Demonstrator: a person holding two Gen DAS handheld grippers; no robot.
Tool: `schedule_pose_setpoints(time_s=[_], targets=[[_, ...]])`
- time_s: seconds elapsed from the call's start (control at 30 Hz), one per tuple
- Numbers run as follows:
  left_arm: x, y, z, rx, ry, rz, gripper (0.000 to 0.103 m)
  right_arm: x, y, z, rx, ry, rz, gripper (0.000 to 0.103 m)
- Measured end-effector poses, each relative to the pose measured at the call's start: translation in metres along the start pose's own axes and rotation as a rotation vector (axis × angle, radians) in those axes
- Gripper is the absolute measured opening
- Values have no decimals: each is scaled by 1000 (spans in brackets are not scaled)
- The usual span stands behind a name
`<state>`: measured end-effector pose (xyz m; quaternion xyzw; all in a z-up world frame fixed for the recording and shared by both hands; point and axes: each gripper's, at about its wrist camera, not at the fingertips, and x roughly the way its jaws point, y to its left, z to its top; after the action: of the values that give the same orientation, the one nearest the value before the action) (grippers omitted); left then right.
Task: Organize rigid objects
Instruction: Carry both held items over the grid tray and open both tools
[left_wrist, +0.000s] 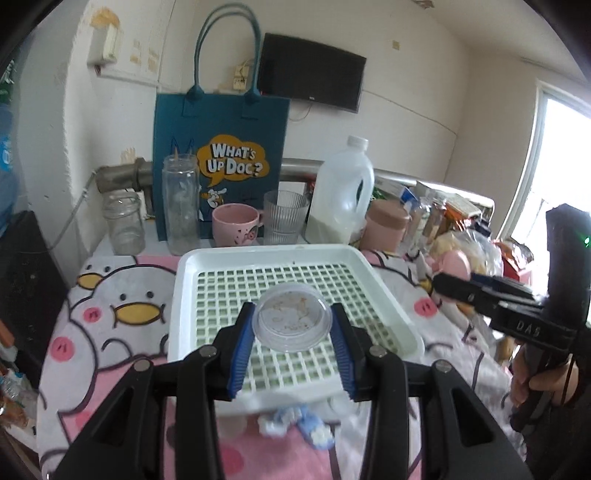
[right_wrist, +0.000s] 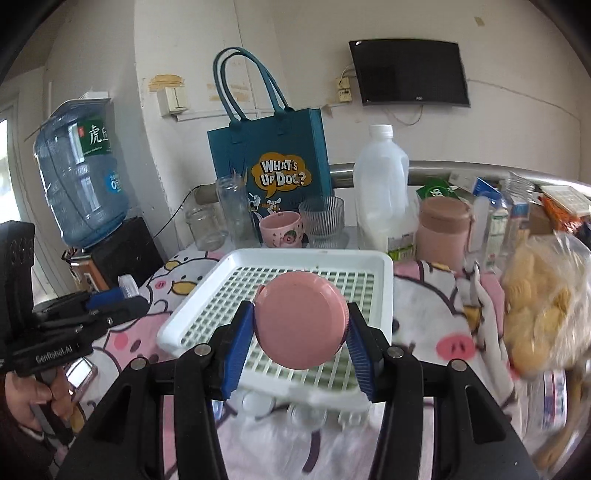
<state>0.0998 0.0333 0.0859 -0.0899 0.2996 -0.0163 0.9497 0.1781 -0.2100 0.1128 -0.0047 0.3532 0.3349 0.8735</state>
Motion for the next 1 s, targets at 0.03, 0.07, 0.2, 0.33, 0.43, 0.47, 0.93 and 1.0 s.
schedule_pose_setpoints(time_s=[0.03, 0.07, 0.2, 0.33, 0.43, 0.47, 0.93, 1.0], targets=[[8, 4, 4, -17, 15, 1, 39, 11, -3, 9, 6, 33, 14, 49], [20, 10, 8, -41, 33, -5, 39, 19, -5, 14, 9, 49, 15, 49], [83, 32, 12, -112, 163, 9, 39, 66, -11, 21, 11, 145, -1, 49], [134, 48, 4, -142, 261, 71, 39, 116, -12, 17, -15, 261, -62, 49], [156, 53, -1, -160, 304, 87, 39, 152, -19, 8, -18, 348, -101, 49], [163, 53, -3, -163, 319, 90, 39, 164, -22, 5, -20, 377, -115, 49], [171, 60, 0, -182, 288, 96, 88, 192, -27, 0, -86, 428, -180, 79], [155, 63, 6, -189, 262, 76, 88, 178, -27, 8, -66, 385, -155, 79]])
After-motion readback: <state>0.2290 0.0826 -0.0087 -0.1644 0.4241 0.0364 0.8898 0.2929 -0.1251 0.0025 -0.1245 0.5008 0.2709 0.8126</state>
